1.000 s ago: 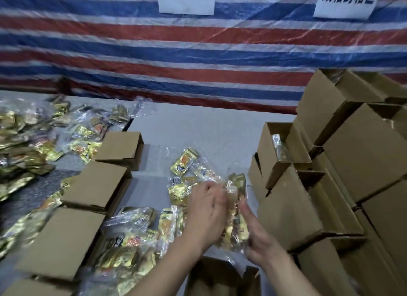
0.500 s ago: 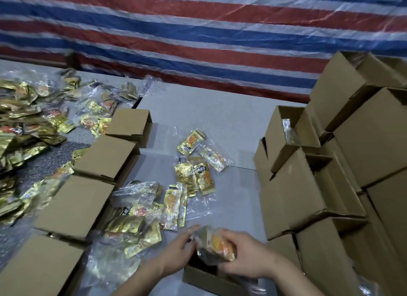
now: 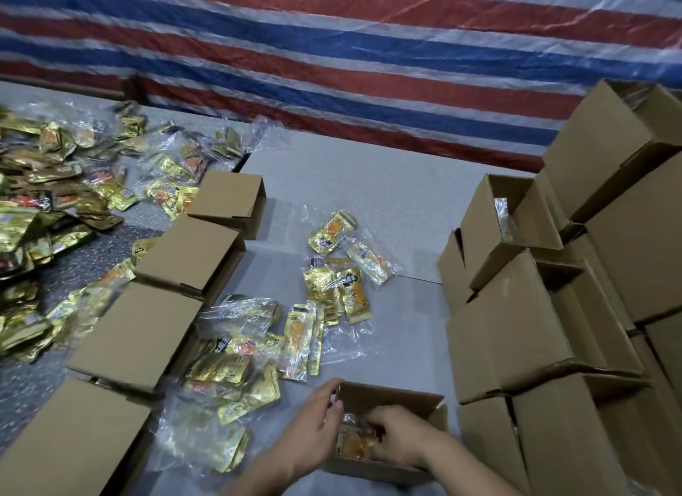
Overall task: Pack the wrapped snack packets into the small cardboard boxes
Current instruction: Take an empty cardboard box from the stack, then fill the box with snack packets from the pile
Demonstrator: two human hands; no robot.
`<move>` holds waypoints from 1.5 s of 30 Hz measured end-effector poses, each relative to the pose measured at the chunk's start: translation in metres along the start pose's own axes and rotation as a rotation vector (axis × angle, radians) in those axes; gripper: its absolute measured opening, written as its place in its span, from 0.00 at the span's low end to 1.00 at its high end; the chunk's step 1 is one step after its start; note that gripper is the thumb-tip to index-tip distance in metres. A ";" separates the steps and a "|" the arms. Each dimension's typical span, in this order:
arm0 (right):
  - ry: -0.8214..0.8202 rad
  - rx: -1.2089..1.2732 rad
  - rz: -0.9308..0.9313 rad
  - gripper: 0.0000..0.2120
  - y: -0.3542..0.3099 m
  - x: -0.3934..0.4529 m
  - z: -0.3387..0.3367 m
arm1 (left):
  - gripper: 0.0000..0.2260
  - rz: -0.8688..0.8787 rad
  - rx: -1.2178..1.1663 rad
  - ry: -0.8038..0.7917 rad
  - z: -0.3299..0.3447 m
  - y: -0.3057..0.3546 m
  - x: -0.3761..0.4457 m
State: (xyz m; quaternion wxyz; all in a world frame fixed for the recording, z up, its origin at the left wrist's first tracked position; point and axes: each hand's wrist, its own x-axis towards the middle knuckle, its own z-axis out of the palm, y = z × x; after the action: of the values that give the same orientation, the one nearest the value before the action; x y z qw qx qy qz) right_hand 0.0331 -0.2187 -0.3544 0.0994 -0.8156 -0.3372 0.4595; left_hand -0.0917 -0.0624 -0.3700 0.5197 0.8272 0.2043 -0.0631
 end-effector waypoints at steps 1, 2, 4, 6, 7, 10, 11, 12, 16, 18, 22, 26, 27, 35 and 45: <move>0.052 -0.042 0.023 0.15 0.002 -0.002 -0.003 | 0.17 0.007 0.008 -0.008 -0.001 0.001 0.001; 0.076 -0.092 0.057 0.13 0.003 -0.002 -0.006 | 0.17 0.013 0.017 -0.016 -0.001 0.001 0.002; -0.010 -0.158 0.128 0.15 0.003 -0.003 -0.006 | 0.18 0.001 0.017 -0.031 -0.001 0.002 0.002; -0.142 -0.135 0.198 0.16 0.002 0.000 0.000 | 0.18 -0.016 0.003 -0.050 -0.001 0.001 0.001; -0.169 -0.101 0.220 0.17 0.001 0.002 0.002 | 0.16 -0.010 -0.007 -0.057 -0.001 0.001 0.000; -0.175 -0.005 0.252 0.19 -0.002 0.005 0.003 | 0.13 0.017 -0.023 -0.074 -0.001 0.004 -0.003; -0.180 0.000 0.256 0.19 -0.004 0.003 0.001 | 0.13 0.008 -0.034 -0.082 -0.001 0.004 -0.004; -0.184 0.006 0.255 0.20 -0.004 0.000 -0.001 | 0.14 -0.008 -0.042 -0.088 -0.001 0.003 -0.002; -0.122 0.039 0.174 0.12 -0.002 -0.017 -0.010 | 0.16 -0.125 -0.066 0.067 -0.018 -0.002 0.028; -0.007 0.095 0.152 0.14 -0.002 -0.027 -0.017 | 0.19 -0.178 0.140 0.224 -0.033 -0.012 0.060; 0.291 0.342 0.095 0.15 0.000 -0.039 -0.032 | 0.33 -0.329 0.646 0.178 -0.052 -0.026 0.118; 0.508 0.490 0.124 0.13 0.008 -0.042 -0.033 | 0.45 -0.480 0.756 0.129 -0.044 -0.043 0.149; 0.519 0.507 0.136 0.11 0.010 -0.043 -0.032 | 0.46 -0.494 0.786 0.134 -0.040 -0.046 0.155; 0.517 0.654 0.185 0.05 0.004 -0.044 -0.033 | 0.34 -0.426 0.661 0.126 -0.027 -0.038 0.149; 0.462 1.010 -0.204 0.30 -0.066 -0.034 -0.111 | 0.26 0.109 -0.024 0.126 -0.112 0.119 0.086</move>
State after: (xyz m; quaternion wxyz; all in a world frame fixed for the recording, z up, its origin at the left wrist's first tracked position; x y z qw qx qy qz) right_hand 0.0816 -0.1741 -0.2377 0.5928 -0.7093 -0.1221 0.3615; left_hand 0.0221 0.0151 -0.2470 0.5182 0.8332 0.1921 0.0199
